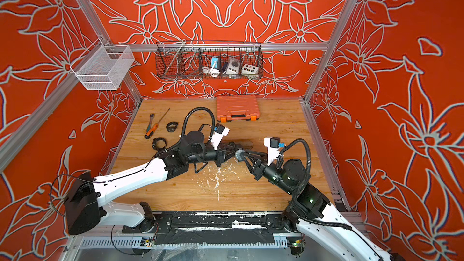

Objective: Place watch on stand
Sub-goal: Pick up the watch at the center of the board.

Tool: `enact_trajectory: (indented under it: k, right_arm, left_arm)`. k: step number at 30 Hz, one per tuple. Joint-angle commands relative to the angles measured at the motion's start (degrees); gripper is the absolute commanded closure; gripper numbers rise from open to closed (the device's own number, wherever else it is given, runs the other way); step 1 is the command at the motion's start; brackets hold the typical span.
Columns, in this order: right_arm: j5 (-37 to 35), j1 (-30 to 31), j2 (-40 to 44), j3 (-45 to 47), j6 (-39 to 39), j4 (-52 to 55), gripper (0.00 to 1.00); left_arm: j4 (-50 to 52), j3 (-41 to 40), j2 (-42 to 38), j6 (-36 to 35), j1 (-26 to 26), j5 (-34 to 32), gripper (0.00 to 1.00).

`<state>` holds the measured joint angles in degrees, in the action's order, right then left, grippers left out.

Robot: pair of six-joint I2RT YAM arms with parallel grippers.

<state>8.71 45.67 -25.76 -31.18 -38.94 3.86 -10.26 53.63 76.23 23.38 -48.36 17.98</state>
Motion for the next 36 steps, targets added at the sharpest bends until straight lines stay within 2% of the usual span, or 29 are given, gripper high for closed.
enact_trajectory:
  k: [1,6,13,17,25,29,36]
  right_arm:
    - [-4.26,0.21,0.06,-2.53,4.41,5.19,0.47]
    - [-4.63,0.21,-1.61,-4.13,6.73,7.41,0.36]
    - [-3.89,0.24,-4.84,-6.84,10.25,10.67,0.21]
    - [-1.86,0.18,-8.77,-8.16,9.97,11.51,0.18]
    - [1.86,0.24,-14.4,-11.14,10.37,11.82,0.21]
    - [1.18,0.27,-15.48,-11.23,10.2,12.42,0.23]
    - [0.25,0.28,-17.0,-12.81,11.3,14.61,0.41]
  left_arm:
    - [8.55,2.07,-1.94,-0.72,0.19,-12.02,1.0]
    - [12.11,2.92,-1.7,1.81,0.11,-16.37,1.0]
    - [11.8,2.22,-2.3,1.12,-0.85,-17.05,1.0]
    - [11.8,2.19,-2.68,0.08,-1.21,-16.26,1.0]
    - [11.9,2.52,-3.36,-2.2,-2.4,-13.86,1.0]
    - [11.33,2.29,-3.14,-2.18,-3.03,-12.75,1.0]
    - [11.72,3.05,-2.76,-2.73,-3.93,-12.28,1.0]
